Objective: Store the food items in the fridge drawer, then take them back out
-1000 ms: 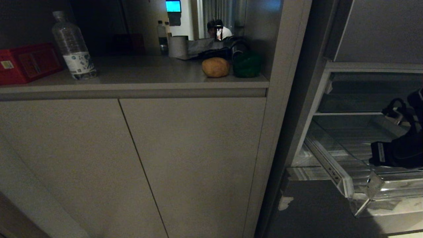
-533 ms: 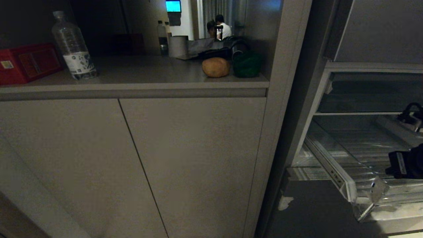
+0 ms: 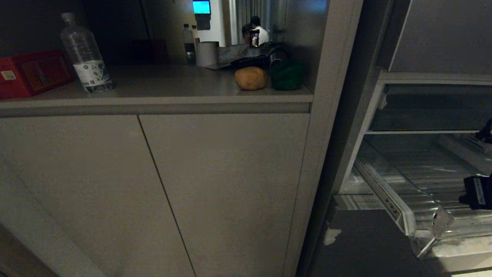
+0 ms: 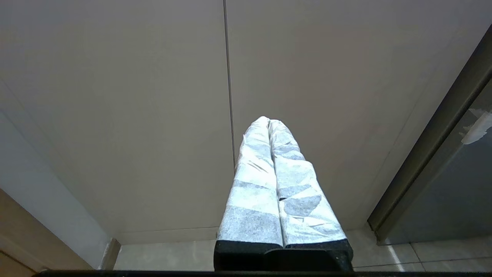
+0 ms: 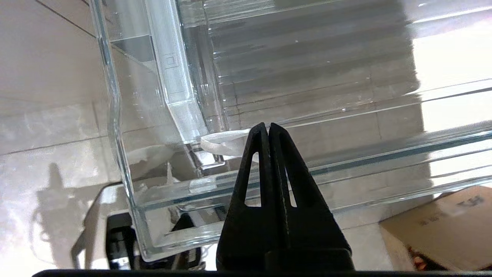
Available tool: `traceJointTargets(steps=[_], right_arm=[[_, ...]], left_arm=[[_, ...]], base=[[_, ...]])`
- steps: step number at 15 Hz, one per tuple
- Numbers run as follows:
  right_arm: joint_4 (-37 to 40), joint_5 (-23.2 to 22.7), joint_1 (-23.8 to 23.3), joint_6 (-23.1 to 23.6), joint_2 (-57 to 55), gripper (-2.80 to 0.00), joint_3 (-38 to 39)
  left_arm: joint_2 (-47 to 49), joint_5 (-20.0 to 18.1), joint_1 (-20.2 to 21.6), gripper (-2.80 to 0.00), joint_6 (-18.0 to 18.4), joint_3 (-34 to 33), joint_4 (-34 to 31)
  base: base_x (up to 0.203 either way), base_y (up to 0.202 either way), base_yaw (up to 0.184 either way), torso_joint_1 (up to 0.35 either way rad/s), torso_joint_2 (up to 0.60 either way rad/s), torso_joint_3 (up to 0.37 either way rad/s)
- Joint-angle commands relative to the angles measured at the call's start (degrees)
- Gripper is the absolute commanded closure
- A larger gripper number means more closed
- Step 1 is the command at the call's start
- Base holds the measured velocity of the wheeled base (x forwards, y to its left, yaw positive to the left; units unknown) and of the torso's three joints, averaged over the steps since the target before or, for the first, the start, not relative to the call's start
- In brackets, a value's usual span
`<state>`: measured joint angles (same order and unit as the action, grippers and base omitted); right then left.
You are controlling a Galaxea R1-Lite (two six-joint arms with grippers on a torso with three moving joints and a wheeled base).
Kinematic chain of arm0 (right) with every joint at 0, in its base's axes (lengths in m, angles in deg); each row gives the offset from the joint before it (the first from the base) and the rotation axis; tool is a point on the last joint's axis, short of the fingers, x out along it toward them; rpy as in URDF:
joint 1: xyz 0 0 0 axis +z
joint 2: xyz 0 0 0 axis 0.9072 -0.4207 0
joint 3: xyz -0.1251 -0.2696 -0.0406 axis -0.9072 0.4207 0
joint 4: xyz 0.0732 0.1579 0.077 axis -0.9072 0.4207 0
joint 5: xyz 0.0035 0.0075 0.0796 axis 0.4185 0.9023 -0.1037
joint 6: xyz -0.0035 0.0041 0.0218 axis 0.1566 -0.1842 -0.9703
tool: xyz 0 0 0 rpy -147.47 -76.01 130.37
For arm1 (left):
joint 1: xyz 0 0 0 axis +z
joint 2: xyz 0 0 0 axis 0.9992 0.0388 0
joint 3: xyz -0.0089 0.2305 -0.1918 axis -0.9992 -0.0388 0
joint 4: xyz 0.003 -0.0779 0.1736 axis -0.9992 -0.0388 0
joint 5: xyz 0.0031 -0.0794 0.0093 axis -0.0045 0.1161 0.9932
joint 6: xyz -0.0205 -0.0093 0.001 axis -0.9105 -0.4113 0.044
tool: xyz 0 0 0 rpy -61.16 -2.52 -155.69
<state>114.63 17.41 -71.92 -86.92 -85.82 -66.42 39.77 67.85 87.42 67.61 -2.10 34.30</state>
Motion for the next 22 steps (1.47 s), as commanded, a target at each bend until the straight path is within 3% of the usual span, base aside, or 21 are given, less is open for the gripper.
traceJointTargets(steps=[1,9,11,13,15,17,20,22], right_arm=[[0.4,0.0,-0.4,0.8,2.7,0.00,2.5],[-10.2,-1.5,1.5,0.4,7.8,0.00,2.5],[-10.2,-5.7,2.2,0.3,11.9,0.00,3.4],[-10.3,-13.7,2.8,0.8,16.8,0.00,3.3],[-10.3,-22.8,7.2,2.0,18.5,0.00,-0.3],[-10.3,-23.7,12.9,2.1,15.5,0.00,-3.2],[-12.2,-21.1,21.1,1.8,5.7,0.00,-7.9],[-16.8,-13.9,30.5,1.2,-0.3,0.00,-9.1]], left_arm=[[0.0,0.0,0.0,0.00,0.0,0.0,0.0],[0.1,0.0,0.0,0.00,0.0,0.0,0.0],[0.0,0.0,0.0,0.00,0.0,0.0,0.0],[0.0,0.0,0.0,0.00,0.0,0.0,0.0],[0.0,0.0,0.0,0.00,0.0,0.0,0.0],[0.0,0.0,0.0,0.00,0.0,0.0,0.0],[0.0,0.0,0.0,0.00,0.0,0.0,0.0],[0.0,0.0,0.0,0.00,0.0,0.0,0.0]], base=[[0.000,0.000,0.000,0.000,0.00,0.000],[0.000,0.000,0.000,0.000,0.00,0.000],[0.000,0.000,0.000,0.000,0.00,0.000],[0.000,0.000,0.000,0.000,0.00,0.000],[0.000,0.000,0.000,0.000,0.00,0.000],[0.000,0.000,0.000,0.000,0.00,0.000],[0.000,0.000,0.000,0.000,0.00,0.000],[0.000,0.000,0.000,0.000,0.00,0.000]])
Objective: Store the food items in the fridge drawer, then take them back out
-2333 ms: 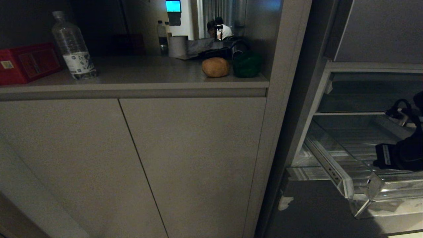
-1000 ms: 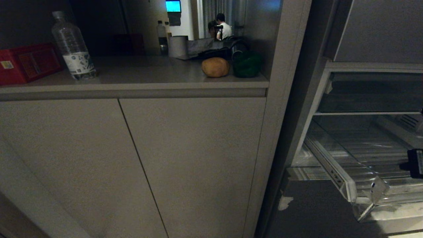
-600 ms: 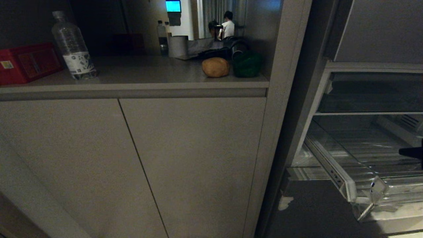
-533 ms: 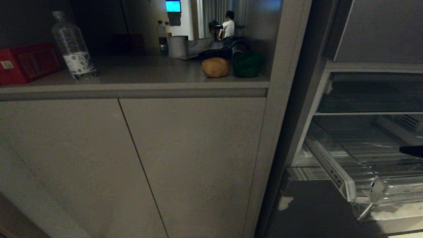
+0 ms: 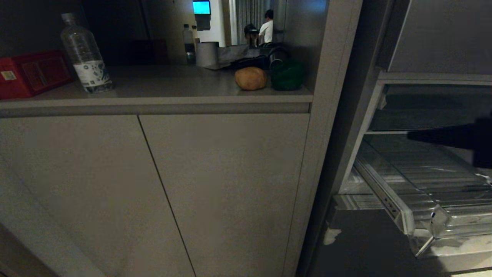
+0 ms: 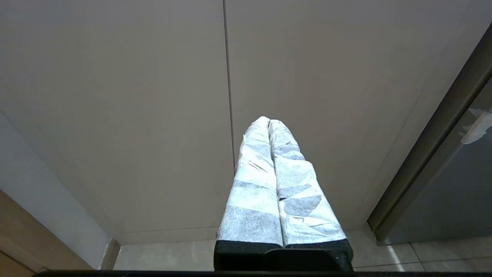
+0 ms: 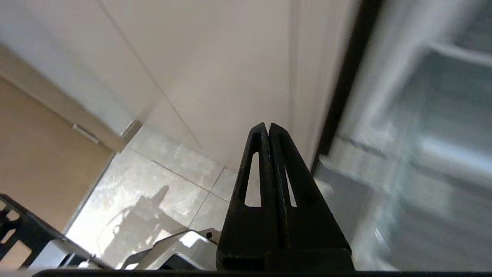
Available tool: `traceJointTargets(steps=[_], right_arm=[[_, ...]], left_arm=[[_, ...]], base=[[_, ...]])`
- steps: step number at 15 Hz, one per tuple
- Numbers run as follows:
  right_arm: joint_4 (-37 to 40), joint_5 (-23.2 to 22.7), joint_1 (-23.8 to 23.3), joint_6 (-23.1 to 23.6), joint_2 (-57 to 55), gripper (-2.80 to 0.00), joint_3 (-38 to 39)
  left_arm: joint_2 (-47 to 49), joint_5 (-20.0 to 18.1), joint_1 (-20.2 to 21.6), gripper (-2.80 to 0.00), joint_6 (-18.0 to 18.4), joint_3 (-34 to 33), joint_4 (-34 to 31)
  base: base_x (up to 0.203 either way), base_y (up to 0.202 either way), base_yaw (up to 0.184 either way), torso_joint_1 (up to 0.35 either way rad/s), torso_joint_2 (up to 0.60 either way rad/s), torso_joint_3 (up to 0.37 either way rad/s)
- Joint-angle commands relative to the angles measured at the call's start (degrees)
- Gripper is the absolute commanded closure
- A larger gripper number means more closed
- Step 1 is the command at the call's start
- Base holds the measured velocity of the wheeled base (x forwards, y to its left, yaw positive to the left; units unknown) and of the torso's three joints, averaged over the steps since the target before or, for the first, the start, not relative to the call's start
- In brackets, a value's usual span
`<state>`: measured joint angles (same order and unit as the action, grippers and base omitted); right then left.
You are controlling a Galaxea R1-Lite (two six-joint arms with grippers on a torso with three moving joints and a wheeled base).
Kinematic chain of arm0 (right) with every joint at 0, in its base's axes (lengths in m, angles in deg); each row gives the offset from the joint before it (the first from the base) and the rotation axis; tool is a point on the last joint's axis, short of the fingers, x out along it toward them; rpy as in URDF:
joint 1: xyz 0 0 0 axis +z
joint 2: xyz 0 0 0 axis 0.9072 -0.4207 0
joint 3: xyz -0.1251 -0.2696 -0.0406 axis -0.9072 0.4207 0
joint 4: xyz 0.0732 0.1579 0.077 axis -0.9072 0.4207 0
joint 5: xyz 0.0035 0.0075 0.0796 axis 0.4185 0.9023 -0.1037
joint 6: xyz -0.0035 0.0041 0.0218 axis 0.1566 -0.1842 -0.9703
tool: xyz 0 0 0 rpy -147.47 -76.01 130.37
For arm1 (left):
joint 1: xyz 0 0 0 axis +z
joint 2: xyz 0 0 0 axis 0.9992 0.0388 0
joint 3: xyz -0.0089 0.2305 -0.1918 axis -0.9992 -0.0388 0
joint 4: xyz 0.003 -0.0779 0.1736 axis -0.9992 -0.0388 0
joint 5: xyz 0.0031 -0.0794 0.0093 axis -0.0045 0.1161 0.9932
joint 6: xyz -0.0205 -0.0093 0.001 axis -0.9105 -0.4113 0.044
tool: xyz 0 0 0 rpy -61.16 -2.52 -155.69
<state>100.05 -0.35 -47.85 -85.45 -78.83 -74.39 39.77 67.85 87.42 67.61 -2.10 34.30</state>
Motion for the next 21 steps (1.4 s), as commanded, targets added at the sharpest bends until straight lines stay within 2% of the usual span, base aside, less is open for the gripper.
traceJointTargets(steps=[1,3,4,7,10,13,21], right_arm=[[-4.2,7.6,10.8,-1.0,-9.0,0.00,-1.3],[-7.0,14.3,17.2,-2.7,-10.3,0.00,-0.8],[-7.5,15.0,17.6,-2.9,-9.1,0.00,0.6],[-10.7,15.2,17.4,-2.6,-6.9,0.00,4.0],[-18.1,15.3,16.9,-0.8,-6.3,0.00,8.9],[-25.2,15.3,15.2,0.0,-6.3,0.00,12.6],[-25.5,14.9,14.4,-0.2,-5.8,0.00,15.1]], left_arm=[[0.0,0.0,0.0,0.00,0.0,0.0,0.0],[0.0,0.0,0.0,0.00,0.0,0.0,0.0],[0.0,0.0,0.0,0.00,0.0,0.0,0.0],[0.0,0.0,0.0,0.00,0.0,0.0,0.0],[0.0,0.0,0.0,0.00,0.0,0.0,0.0],[0.0,0.0,0.0,0.00,0.0,0.0,0.0],[0.0,0.0,0.0,0.00,0.0,0.0,0.0]], base=[[0.000,0.000,0.000,0.000,0.00,0.000],[0.000,0.000,0.000,0.000,0.00,0.000],[0.000,0.000,0.000,0.000,0.00,0.000],[0.000,0.000,0.000,0.000,0.00,0.000],[0.000,0.000,0.000,0.000,0.00,0.000],[0.000,0.000,0.000,0.150,-0.36,-0.201],[0.000,0.000,0.000,0.214,-0.48,-0.271]])
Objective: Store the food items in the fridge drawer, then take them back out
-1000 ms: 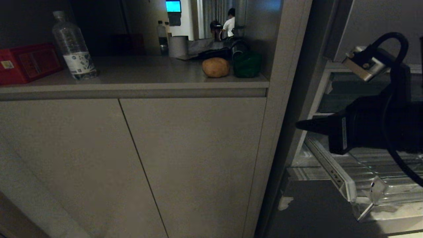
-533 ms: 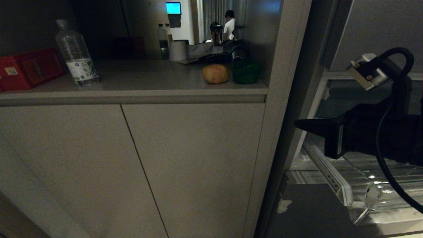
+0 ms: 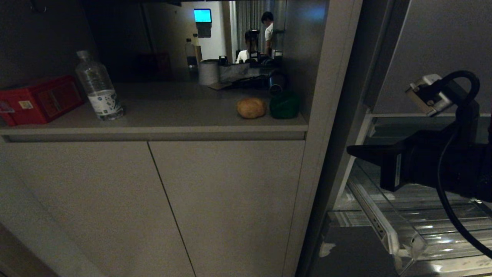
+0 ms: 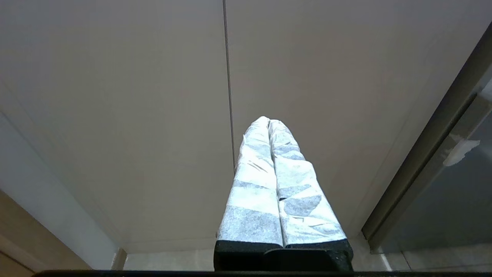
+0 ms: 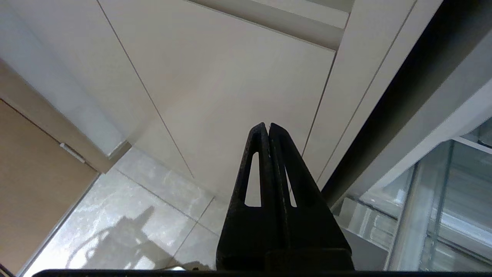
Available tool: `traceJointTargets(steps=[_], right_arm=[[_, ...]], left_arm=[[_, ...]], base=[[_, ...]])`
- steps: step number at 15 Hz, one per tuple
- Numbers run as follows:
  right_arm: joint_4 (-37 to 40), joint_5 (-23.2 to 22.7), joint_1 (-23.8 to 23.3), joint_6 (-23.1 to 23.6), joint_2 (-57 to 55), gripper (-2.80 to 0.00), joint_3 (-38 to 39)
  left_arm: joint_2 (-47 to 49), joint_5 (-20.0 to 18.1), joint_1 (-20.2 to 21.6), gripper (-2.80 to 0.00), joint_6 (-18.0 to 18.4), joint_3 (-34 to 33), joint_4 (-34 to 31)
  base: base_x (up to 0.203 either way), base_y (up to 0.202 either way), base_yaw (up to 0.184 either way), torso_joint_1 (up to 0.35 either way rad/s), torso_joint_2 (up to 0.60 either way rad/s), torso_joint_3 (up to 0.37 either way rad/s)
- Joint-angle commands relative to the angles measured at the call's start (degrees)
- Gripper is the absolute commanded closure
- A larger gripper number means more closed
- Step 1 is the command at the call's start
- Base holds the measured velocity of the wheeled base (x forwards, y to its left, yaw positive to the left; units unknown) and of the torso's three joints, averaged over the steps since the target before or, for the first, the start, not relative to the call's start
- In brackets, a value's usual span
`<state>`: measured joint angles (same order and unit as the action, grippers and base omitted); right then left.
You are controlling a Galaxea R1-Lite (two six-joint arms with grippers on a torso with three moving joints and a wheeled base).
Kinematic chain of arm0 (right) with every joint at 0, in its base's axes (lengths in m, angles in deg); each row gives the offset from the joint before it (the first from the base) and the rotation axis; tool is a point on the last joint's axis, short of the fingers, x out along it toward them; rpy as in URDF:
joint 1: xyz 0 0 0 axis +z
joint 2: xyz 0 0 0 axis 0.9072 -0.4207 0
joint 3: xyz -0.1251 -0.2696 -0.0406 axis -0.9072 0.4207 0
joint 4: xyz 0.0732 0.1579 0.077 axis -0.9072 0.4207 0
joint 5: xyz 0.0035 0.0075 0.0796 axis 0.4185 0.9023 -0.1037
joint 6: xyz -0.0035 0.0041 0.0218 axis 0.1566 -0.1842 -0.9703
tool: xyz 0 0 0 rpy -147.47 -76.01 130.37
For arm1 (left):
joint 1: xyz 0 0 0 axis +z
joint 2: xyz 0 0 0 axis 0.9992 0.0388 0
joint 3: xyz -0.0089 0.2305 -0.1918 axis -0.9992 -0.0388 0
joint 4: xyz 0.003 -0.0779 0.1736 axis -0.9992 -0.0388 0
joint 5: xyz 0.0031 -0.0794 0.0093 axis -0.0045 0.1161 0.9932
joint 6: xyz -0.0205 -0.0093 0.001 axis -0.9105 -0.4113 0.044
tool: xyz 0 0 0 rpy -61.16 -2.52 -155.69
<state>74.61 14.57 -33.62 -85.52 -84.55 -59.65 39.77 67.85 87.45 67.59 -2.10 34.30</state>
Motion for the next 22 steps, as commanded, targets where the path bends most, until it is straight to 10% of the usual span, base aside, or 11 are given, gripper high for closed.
traceJointTargets(steps=[1,13,18,19,20,22], right_arm=[[-0.1,-0.1,0.1,-0.1,-0.1,0.00,0.9],[-6.1,0.5,0.1,-0.8,0.0,0.00,8.2],[-10.8,9.0,0.3,-2.3,0.0,0.00,11.6],[-12.2,9.9,0.3,-2.3,0.3,-0.41,12.4],[-13.4,10.4,0.3,-2.3,0.6,-2.80,13.1],[-13.9,10.4,0.3,-2.7,1.2,-2.80,13.4]], left_arm=[[0.0,0.0,0.0,0.00,0.0,0.0,0.0],[0.0,0.0,0.0,0.00,0.0,0.0,0.0],[0.0,0.0,0.0,0.00,-0.2,0.0,0.0],[0.0,0.0,0.0,0.00,-0.2,0.0,0.0],[0.0,0.0,0.0,0.00,-0.2,0.0,0.0],[0.0,0.0,0.0,0.00,-0.2,0.0,0.0]], base=[[0.000,0.000,0.000,0.159,-0.36,-0.194],[0.000,0.000,0.000,0.081,-0.18,-0.096],[0.000,0.000,0.000,0.000,0.00,0.000],[0.000,0.000,0.000,0.000,0.00,0.000],[0.000,0.000,0.000,0.000,0.00,0.000],[0.000,0.000,0.000,0.000,0.00,0.000]])
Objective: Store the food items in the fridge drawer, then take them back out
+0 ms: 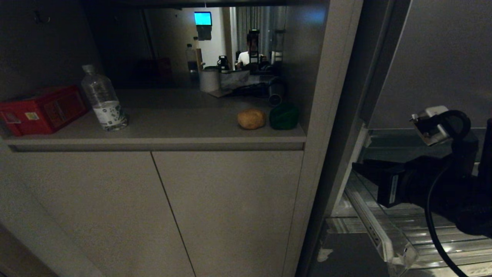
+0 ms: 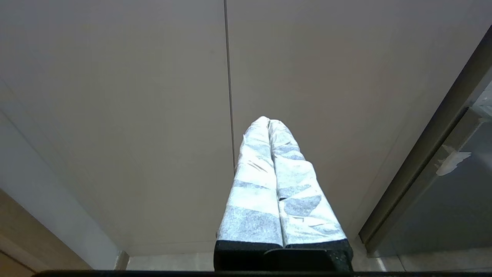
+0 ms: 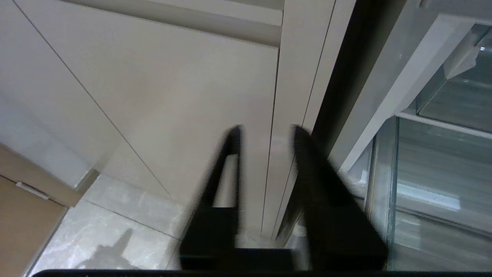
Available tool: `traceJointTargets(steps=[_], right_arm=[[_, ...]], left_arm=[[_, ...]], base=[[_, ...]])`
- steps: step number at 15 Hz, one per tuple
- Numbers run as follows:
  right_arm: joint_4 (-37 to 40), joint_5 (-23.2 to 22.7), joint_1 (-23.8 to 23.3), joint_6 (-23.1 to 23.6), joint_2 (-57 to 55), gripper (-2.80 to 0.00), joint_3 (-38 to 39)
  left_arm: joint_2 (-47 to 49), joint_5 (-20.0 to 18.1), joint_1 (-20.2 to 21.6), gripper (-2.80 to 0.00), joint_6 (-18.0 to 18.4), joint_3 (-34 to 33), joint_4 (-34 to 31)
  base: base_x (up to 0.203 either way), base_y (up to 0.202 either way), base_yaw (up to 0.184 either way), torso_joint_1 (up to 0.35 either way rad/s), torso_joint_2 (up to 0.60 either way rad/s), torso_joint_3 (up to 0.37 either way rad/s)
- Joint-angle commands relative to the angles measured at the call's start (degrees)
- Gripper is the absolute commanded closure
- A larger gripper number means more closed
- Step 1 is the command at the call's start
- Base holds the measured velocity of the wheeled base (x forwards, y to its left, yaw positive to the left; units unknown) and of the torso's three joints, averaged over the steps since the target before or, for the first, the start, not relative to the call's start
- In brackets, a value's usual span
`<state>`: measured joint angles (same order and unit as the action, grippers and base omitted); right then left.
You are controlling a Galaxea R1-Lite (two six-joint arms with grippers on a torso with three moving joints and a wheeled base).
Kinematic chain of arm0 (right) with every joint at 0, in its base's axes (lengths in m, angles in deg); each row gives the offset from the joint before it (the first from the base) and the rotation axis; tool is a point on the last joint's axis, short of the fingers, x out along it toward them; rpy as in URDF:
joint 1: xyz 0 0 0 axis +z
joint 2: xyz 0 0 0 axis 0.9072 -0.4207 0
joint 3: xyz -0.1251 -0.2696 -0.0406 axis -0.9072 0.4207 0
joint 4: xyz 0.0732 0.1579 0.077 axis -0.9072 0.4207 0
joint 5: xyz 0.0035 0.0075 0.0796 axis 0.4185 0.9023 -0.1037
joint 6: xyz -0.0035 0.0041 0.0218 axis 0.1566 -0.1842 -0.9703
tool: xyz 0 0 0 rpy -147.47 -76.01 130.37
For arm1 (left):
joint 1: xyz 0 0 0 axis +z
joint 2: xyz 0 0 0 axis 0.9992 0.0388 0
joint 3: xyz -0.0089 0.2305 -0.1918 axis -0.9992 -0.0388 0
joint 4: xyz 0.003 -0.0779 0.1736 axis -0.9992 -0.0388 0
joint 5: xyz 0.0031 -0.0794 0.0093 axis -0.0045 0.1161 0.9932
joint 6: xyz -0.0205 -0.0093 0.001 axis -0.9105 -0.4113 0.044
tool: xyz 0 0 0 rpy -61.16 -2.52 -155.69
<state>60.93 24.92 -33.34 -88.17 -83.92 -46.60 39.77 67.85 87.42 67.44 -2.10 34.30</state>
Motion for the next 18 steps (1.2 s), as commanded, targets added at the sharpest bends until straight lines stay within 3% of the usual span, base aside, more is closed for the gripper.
traceJointTargets(steps=[1,11,18], right_arm=[[-0.2,0.1,0.0,-0.2,0.7,-2.80,0.5],[-0.9,0.1,0.0,-0.2,1.0,-2.80,1.2],[-11.5,-0.6,2.1,0.5,-8.1,-2.80,-2.1]], left_arm=[[0.0,0.0,0.0,0.00,0.0,0.0,0.0],[0.1,0.0,0.0,0.00,0.0,0.0,0.0],[0.0,0.0,0.0,0.00,0.0,-0.1,0.3]], base=[[0.000,0.000,0.000,0.000,0.00,0.000],[0.000,0.000,0.000,0.000,0.00,0.000],[0.000,0.000,0.000,0.000,0.00,0.000]])
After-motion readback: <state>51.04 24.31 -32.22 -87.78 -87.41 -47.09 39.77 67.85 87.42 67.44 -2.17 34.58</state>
